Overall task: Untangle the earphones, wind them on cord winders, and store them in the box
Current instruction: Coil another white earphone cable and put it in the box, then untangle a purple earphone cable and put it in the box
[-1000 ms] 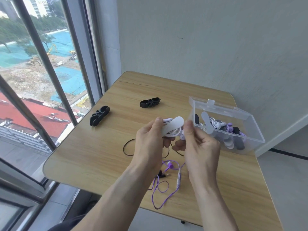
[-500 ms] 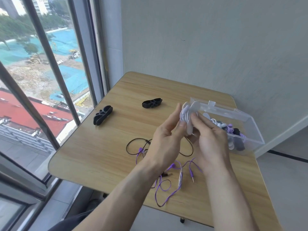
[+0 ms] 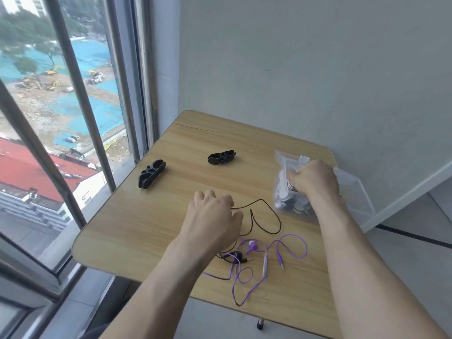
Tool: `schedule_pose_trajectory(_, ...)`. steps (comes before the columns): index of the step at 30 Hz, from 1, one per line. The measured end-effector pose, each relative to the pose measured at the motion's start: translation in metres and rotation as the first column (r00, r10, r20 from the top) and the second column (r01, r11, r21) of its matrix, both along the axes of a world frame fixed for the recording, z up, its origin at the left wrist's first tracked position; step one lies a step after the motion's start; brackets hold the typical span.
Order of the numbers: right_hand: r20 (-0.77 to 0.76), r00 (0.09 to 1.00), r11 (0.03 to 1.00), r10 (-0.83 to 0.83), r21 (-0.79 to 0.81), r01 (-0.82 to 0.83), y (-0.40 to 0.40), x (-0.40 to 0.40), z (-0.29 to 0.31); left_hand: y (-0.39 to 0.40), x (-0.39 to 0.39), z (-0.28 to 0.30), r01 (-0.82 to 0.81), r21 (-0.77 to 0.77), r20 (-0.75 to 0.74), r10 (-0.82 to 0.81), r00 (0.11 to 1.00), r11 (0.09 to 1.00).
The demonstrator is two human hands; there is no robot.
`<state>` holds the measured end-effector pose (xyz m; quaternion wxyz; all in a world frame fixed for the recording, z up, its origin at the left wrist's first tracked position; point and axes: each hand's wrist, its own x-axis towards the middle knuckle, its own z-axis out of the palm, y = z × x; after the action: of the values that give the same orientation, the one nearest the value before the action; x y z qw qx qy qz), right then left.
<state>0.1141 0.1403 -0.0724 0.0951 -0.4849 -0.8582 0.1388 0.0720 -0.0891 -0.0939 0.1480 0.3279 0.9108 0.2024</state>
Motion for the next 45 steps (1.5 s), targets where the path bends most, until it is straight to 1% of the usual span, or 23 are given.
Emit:
schedule_pose_trajectory(3, 0.154, 0.979, 0.991, 0.13, -0.046, -0.124, -0.009, 0.003, 0.012, -0.004, -0.001, 0.001, 0.057, -0.072, -0.02, -0.059, 0.998, 0.996)
schedule_pose_trajectory(5, 0.184, 0.965, 0.982, 0.188, -0.019, -0.187, -0.017, 0.015, 0.027, -0.008, -0.003, 0.001, 0.102, -0.106, -0.026, -0.106, 0.994, 0.989)
schedule_pose_trajectory(6, 0.133, 0.968, 0.974, 0.212, 0.051, -0.221, -0.02, 0.023, 0.032, -0.01, -0.004, 0.0, 0.126, -0.112, -0.029, -0.13, 0.991, 0.986)
schedule_pose_trajectory(8, -0.148, 0.966, 0.968, 0.213, 0.168, -0.188, -0.035, 0.042, 0.035, -0.014, -0.005, 0.0, 0.167, -0.104, -0.04, -0.172, 0.984, 0.98)
schedule_pose_trajectory(9, -0.297, 0.93, 0.971, 0.218, 0.161, -0.176, -0.047, 0.052, 0.035, -0.015, -0.005, 0.0, 0.187, -0.099, -0.051, -0.192, 0.98, 0.977)
schedule_pose_trajectory(11, -0.443, 0.849, 0.954, 0.286, 0.051, -0.294, -0.072, 0.067, 0.027, -0.017, -0.006, -0.002, 0.225, -0.088, -0.052, -0.23, 0.972, 0.97)
schedule_pose_trajectory(12, -0.439, 0.838, 0.925, 0.323, -0.041, -0.378, -0.083, 0.072, 0.02, -0.018, -0.007, -0.002, 0.249, -0.084, -0.036, -0.252, 0.967, 0.965)
schedule_pose_trajectory(14, -0.328, 0.854, 0.846, 0.404, -0.221, -0.485, -0.101, 0.083, -0.001, -0.02, -0.005, -0.005, 0.3, -0.092, -0.017, -0.302, 0.953, 0.95)
schedule_pose_trajectory(15, -0.273, 0.854, 0.819, 0.443, -0.263, -0.51, -0.107, 0.086, -0.015, -0.021, -0.002, -0.007, 0.309, -0.104, -0.031, -0.314, 0.949, 0.945)
schedule_pose_trajectory(19, -0.157, 0.838, 0.8, 0.522, -0.25, -0.545, -0.117, 0.082, -0.056, -0.016, 0.004, -0.016, 0.29, -0.053, -0.118, -0.294, 0.948, 0.956)
schedule_pose_trajectory(21, -0.188, 0.84, 0.811, 0.51, -0.219, -0.542, -0.116, 0.079, -0.06, -0.015, 0.001, -0.02, 0.299, 0.002, -0.1, -0.297, 0.95, 0.954)
schedule_pose_trajectory(24, -0.145, 0.843, 0.833, 0.518, -0.142, -0.536, -0.107, 0.077, -0.062, -0.014, -0.003, -0.023, 0.27, 0.009, -0.072, -0.268, 0.961, 0.963)
schedule_pose_trajectory(26, -0.144, 0.847, 0.839, 0.512, -0.125, -0.529, -0.105, 0.076, -0.064, -0.013, -0.007, -0.025, 0.203, 0.049, -0.082, -0.199, 0.977, 0.978)
schedule_pose_trajectory(28, -0.139, 0.856, 0.853, 0.498, -0.098, -0.512, -0.105, 0.075, -0.064, -0.014, -0.016, -0.022, 0.063, 0.177, -0.071, -0.051, 0.996, 0.982)
schedule_pose_trajectory(30, -0.143, 0.86, 0.86, 0.49, -0.085, -0.504, -0.105, 0.076, -0.064, -0.016, -0.026, -0.016, -0.104, 0.358, 0.006, 0.109, 0.994, 0.928)
schedule_pose_trajectory(33, -0.1, 0.864, 0.864, 0.493, -0.063, -0.5, -0.101, 0.079, -0.064, -0.024, -0.043, -0.008, -0.374, 0.579, 0.222, 0.302, 0.927, 0.724)
schedule_pose_trajectory(36, -0.043, 0.894, 0.893, 0.446, -0.045, -0.447, -0.09, 0.086, -0.065, -0.031, -0.058, -0.009, -0.542, 0.643, 0.392, 0.375, 0.84, 0.541)
schedule_pose_trajectory(37, -0.055, 0.904, 0.903, 0.423, -0.057, -0.426, -0.085, 0.089, -0.064, -0.034, -0.063, -0.01, -0.584, 0.646, 0.438, 0.388, 0.811, 0.491)
schedule_pose_trajectory(39, -0.172, 0.916, 0.92, 0.363, -0.091, -0.382, -0.074, 0.096, -0.059, -0.039, -0.072, -0.011, -0.65, 0.625, 0.511, 0.403, 0.759, 0.432)
schedule_pose_trajectory(40, -0.25, 0.912, 0.927, 0.325, -0.107, -0.359, -0.068, 0.101, -0.056, -0.041, -0.075, -0.012, -0.669, 0.601, 0.521, 0.421, 0.743, 0.438)
schedule_pose_trajectory(41, -0.32, 0.904, 0.936, 0.282, -0.118, -0.333, -0.063, 0.105, -0.053, -0.042, -0.076, -0.012, -0.672, 0.557, 0.489, 0.461, 0.74, 0.488)
schedule_pose_trajectory(43, -0.423, 0.882, 0.95, 0.209, -0.125, -0.285, -0.053, 0.113, -0.048, -0.042, -0.071, -0.012, -0.629, 0.408, 0.295, 0.556, 0.777, 0.662)
schedule_pose_trajectory(45, -0.491, 0.861, 0.961, 0.135, -0.147, -0.235, -0.047, 0.119, -0.046, -0.038, -0.056, -0.01, -0.554, 0.328, 0.129, 0.545, 0.829, 0.765)
